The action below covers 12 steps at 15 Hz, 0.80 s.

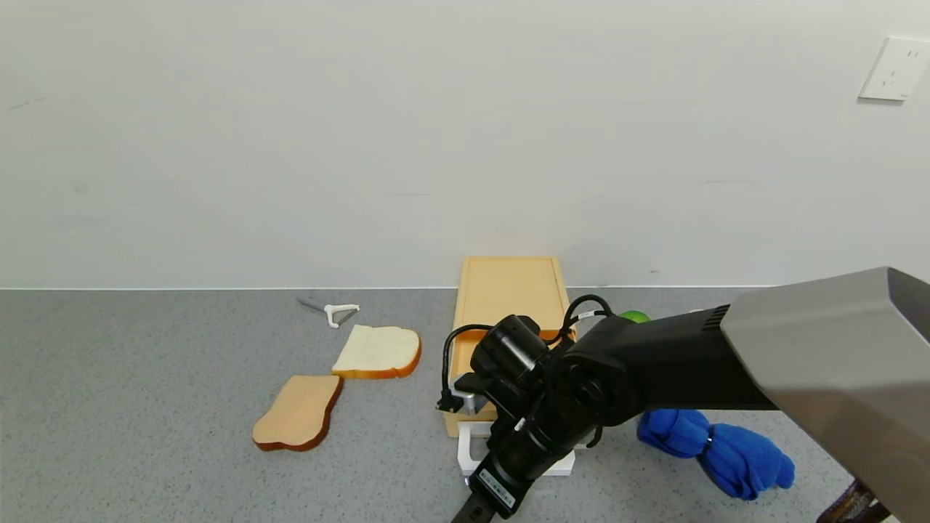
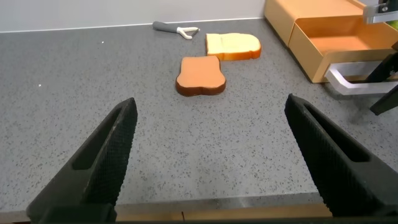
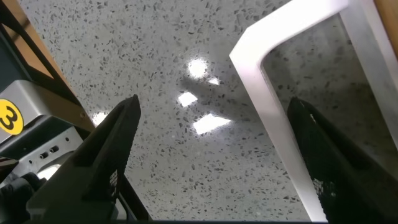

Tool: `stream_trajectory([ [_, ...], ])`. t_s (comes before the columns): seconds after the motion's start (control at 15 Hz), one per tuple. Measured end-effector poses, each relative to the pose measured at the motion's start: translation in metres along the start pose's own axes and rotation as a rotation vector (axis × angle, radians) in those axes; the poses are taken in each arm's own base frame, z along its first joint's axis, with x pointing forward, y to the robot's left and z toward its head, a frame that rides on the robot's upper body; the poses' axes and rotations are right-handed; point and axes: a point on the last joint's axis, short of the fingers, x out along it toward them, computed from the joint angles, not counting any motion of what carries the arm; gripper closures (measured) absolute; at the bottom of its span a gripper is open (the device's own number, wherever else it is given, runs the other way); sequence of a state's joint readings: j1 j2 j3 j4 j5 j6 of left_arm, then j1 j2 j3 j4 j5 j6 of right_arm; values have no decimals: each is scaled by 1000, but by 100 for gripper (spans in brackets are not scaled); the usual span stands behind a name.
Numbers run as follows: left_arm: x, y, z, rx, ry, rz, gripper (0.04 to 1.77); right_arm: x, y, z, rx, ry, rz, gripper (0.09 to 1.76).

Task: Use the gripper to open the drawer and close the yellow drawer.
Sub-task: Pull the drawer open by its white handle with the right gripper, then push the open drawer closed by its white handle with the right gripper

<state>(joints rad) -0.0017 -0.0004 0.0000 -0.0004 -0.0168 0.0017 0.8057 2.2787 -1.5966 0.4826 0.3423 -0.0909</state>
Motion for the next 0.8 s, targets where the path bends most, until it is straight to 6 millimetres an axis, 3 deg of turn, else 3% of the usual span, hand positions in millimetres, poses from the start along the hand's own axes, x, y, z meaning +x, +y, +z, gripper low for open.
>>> stream_trajectory([
  [0.47, 0, 0, 0, 0, 0, 0, 9, -4, 1, 2, -13, -17, -93, 14],
  [0.8, 0, 0, 0, 0, 0, 0, 9, -17, 5, 4, -26, -43, -128, 14],
])
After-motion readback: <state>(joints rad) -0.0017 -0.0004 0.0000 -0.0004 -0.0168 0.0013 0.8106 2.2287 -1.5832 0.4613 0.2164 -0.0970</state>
